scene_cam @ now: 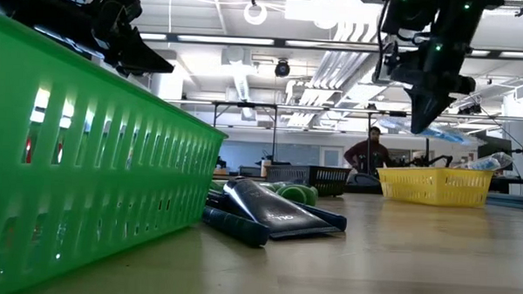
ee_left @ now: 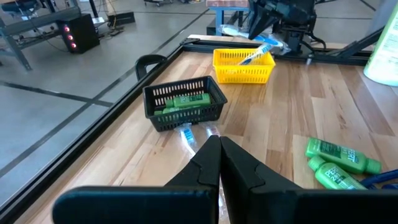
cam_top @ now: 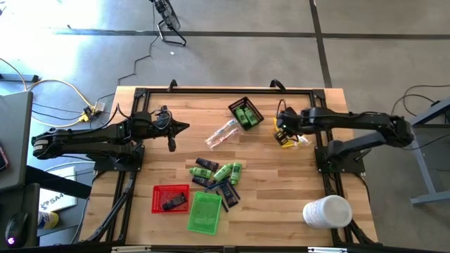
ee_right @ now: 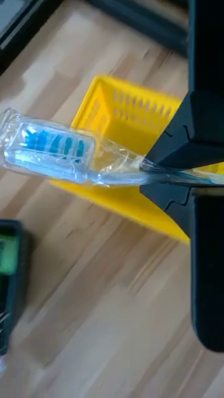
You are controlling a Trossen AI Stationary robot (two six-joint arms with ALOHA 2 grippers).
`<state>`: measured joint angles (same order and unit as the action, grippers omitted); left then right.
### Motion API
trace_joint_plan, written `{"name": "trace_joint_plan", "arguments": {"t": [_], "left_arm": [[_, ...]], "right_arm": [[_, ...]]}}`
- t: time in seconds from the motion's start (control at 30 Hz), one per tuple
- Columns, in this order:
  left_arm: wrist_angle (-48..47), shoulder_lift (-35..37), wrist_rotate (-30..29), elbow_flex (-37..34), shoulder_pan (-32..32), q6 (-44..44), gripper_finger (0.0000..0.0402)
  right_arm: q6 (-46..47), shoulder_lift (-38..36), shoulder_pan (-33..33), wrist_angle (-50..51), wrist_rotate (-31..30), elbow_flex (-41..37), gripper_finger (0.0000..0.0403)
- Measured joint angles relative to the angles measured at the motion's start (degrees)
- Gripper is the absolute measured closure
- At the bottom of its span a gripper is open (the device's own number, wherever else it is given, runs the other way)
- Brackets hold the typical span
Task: Pick & Place Travel size toiletries
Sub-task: Put the right blue toothbrush into the yellow bin
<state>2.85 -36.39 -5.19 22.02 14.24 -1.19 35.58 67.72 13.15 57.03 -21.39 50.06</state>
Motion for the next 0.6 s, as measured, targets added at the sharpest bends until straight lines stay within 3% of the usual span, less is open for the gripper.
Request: {"name": "trace_joint_plan", "arguments": {"t": [0.2, 0.6], "left_arm": [[0.0, 0.0, 0.0, 0.0, 0.0, 0.0, 0.0400], [0.0, 0.0, 0.0, 0.0, 0.0, 0.0, 0.0400]], "right_arm": [[-5.9, 6.6, 1.9, 9.3, -0.1, 6.0, 0.0388], [-15.7, 15.2, 4.7, 11.7, 2.1, 7.3, 0.0388]]}}
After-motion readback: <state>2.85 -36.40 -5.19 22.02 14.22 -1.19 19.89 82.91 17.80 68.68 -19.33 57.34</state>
